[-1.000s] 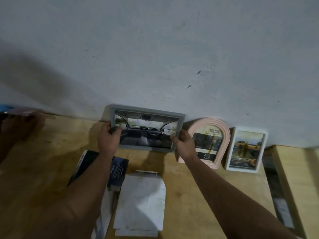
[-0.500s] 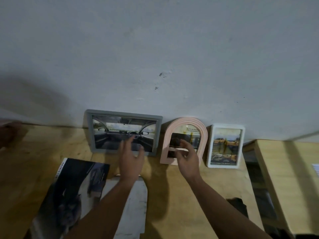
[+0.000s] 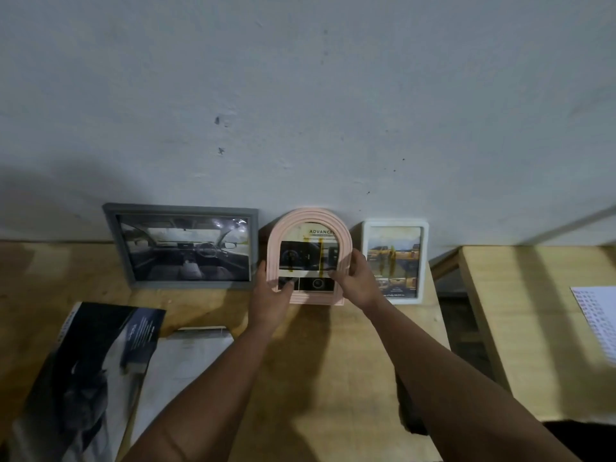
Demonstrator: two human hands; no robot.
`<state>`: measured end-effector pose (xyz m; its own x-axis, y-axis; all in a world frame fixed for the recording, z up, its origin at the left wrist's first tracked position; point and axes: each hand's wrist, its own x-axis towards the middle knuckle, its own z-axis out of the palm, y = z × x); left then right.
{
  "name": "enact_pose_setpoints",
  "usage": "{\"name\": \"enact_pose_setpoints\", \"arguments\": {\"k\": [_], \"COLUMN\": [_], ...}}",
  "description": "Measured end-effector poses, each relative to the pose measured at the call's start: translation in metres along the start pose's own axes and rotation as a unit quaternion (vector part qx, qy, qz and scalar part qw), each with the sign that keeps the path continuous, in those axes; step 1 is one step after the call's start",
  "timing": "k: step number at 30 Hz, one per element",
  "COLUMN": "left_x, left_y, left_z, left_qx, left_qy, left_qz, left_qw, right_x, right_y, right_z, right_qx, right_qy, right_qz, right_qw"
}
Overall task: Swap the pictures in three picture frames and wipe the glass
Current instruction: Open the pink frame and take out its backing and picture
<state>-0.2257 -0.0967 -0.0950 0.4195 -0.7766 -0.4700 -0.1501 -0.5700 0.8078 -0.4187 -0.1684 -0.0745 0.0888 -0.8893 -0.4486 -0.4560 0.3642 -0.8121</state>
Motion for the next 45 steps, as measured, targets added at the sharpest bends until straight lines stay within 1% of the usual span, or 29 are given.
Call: {"name": "enact_pose_setpoints", "arguments": {"k": [4,6,9,11,14,16,18,20,25,27,28,30,33,34,37,39,40,42,43,45], "left_x": [-0.005,-0.018,-0.043,-0.059,-0.089,-0.106,-0.118,-0.126,-0.135,-0.138,-0.14,-0.141,-0.142,-0.142,-0.143,-0.145,-0.146,-0.147,-0.145,-0.143], "left_y": [-0.001,-0.006,-0.014,-0.016,-0.004,0.003,0.001,-0.008,-0.043,-0.062,-0.072,-0.093,-0.123,-0.133,-0.15,-0.153,-0.151,-0.146,-0.144,-0.138], "left_z": [0.002,0.0,-0.004,-0.01,-0.021,-0.027,-0.028,-0.026,-0.008,0.003,0.008,0.017,0.028,0.029,0.025,0.017,0.013,0.002,-0.003,-0.011], "left_qx": [-0.019,-0.015,-0.031,-0.018,-0.006,0.032,0.115,0.204,0.377,0.442,0.466,0.489,0.502,0.497,0.458,0.439,0.428,0.381,0.355,0.288], "left_qy": [-0.003,-0.002,0.0,-0.002,0.001,-0.001,-0.004,-0.018,-0.071,-0.094,-0.101,-0.111,-0.11,-0.107,-0.122,-0.128,-0.119,-0.083,-0.065,-0.045], "left_qz": [-0.045,-0.048,-0.038,-0.004,0.067,0.131,0.207,0.266,0.348,0.359,0.356,0.355,0.377,0.386,0.4,0.378,0.344,0.237,0.182,0.097], "left_qw": [0.999,0.999,0.999,1.0,0.998,0.991,0.972,0.942,0.855,0.817,0.803,0.789,0.771,0.77,0.784,0.805,0.828,0.89,0.915,0.951], "right_x": [-0.018,-0.029,-0.05,-0.061,-0.072,-0.076,-0.081,-0.085,-0.098,-0.104,-0.108,-0.113,-0.121,-0.123,-0.126,-0.126,-0.125,-0.123,-0.121,-0.116], "right_y": [-0.005,0.008,0.027,0.038,0.053,0.058,0.059,0.061,0.083,0.096,0.102,0.113,0.13,0.135,0.143,0.147,0.148,0.146,0.145,0.145], "right_z": [-0.016,-0.022,-0.031,-0.036,-0.043,-0.048,-0.056,-0.063,-0.069,-0.068,-0.066,-0.061,-0.05,-0.046,-0.036,-0.03,-0.028,-0.025,-0.023,-0.02], "right_qx": [0.025,0.046,0.116,0.136,0.121,0.132,0.158,0.177,0.137,0.106,0.086,0.026,-0.06,-0.083,-0.164,-0.218,-0.232,-0.239,-0.242,-0.245], "right_qy": [-0.017,-0.02,-0.028,-0.053,-0.093,-0.087,-0.071,-0.049,0.014,0.006,-0.006,-0.04,-0.078,-0.082,-0.085,-0.078,-0.071,-0.058,-0.055,-0.05], "right_qz": [0.01,0.03,0.078,0.104,0.112,0.115,0.115,0.11,0.108,0.11,0.107,0.099,0.076,0.066,0.045,0.043,0.047,0.049,0.049,0.057], "right_qw": [0.999,0.998,0.99,0.984,0.982,0.981,0.978,0.977,0.985,0.988,0.99,0.994,0.992,0.991,0.982,0.972,0.969,0.968,0.968,0.967]}}
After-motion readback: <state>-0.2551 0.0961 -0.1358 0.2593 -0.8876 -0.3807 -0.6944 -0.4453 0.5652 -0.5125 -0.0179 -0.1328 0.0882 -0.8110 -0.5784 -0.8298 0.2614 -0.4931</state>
